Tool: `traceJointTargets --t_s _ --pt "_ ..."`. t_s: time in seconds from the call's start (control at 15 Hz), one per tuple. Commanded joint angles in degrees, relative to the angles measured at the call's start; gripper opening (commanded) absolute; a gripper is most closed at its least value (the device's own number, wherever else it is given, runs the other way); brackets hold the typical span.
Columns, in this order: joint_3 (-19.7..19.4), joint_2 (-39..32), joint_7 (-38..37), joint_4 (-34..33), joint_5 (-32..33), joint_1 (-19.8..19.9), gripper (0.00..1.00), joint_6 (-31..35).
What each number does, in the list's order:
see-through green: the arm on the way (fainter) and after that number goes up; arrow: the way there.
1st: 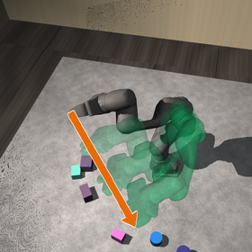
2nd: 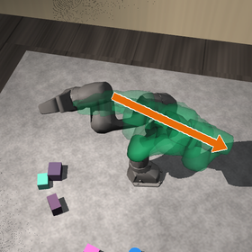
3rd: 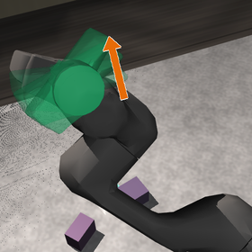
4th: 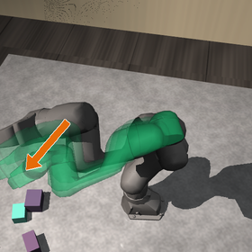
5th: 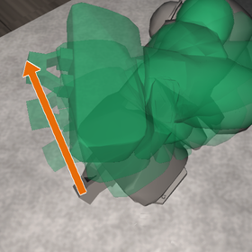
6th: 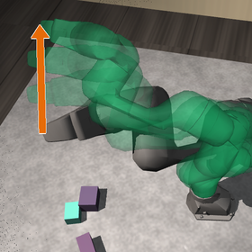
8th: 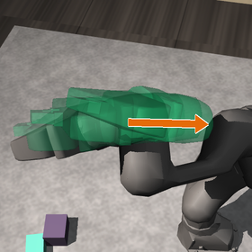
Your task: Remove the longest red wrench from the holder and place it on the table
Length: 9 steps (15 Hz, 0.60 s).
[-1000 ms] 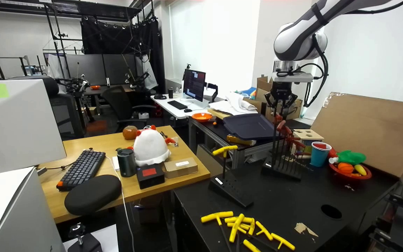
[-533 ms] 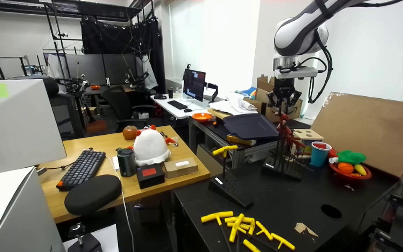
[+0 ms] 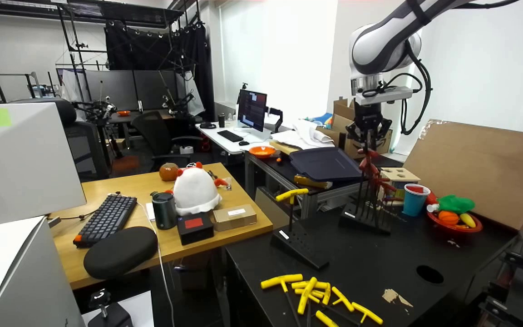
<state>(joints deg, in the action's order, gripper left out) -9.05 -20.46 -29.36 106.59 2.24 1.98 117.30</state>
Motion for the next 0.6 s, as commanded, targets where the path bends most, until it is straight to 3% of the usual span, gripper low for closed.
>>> traceJointTargets --t_s 0.0,0.53 --pt "0.01 1.24 0.2 -0.27 1.15 -0.53 0.06 -3.51" --pt "0.24 -4.76 -0.19 -6.86 2.02 -1.31 0.06 -10.28"
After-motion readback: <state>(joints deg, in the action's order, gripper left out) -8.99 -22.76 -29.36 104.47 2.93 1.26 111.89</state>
